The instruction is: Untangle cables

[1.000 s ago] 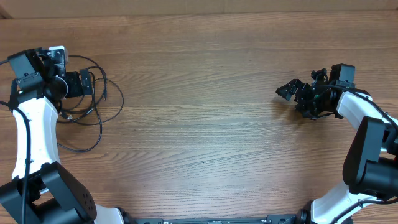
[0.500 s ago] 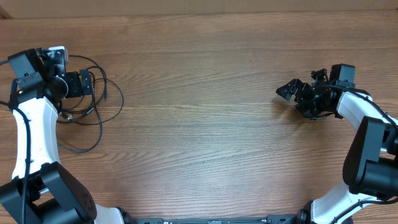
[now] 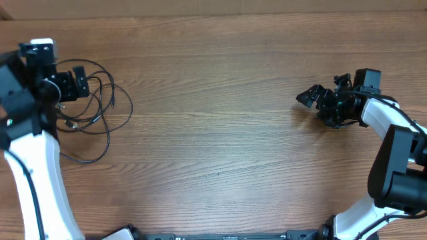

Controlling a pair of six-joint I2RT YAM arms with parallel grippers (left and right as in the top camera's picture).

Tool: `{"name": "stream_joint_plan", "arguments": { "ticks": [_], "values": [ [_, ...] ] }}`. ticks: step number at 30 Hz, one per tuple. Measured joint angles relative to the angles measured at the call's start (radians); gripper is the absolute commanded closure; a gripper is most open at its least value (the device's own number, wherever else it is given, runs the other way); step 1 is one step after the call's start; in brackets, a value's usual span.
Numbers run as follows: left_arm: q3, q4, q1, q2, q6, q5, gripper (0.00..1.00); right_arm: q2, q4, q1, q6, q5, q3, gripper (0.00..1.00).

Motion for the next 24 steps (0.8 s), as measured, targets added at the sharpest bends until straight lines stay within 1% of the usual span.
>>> {"name": "stream_joint_plan", "arguments": {
  "ticks": [3,6,12,14,19,24],
  "values": [
    [0.0,-0.003,-0.034,-0.102,0.0,-0.001,0.01,0.0,0.0,0.0,0.0,0.0,0.0,0.0],
    [0.0,-0.004,-0.095,-0.18,0.0,-0.001,0.01,0.0,0.0,0.0,0.0,0.0,0.0,0.0],
    [-0.001,-0.004,-0.287,-0.342,0.0,0.004,0.01,0.0,0.0,0.0,0.0,0.0,0.0,0.0],
    [-0.001,-0.004,-0.326,-0.388,0.0,0.008,0.01,0.0,0.0,0.0,0.0,0.0,0.0,0.0],
    [0.0,-0.003,-0.343,-0.461,0.0,0.01,0.0,0.0,0.0,0.0,0.0,0.0,0.0,0.0],
    [0.0,-0.028,-0.343,-0.453,0.0,0.01,0.0,0.0,-0.001,0.0,0.0,0.0,0.0,0.0]
  ]
}}
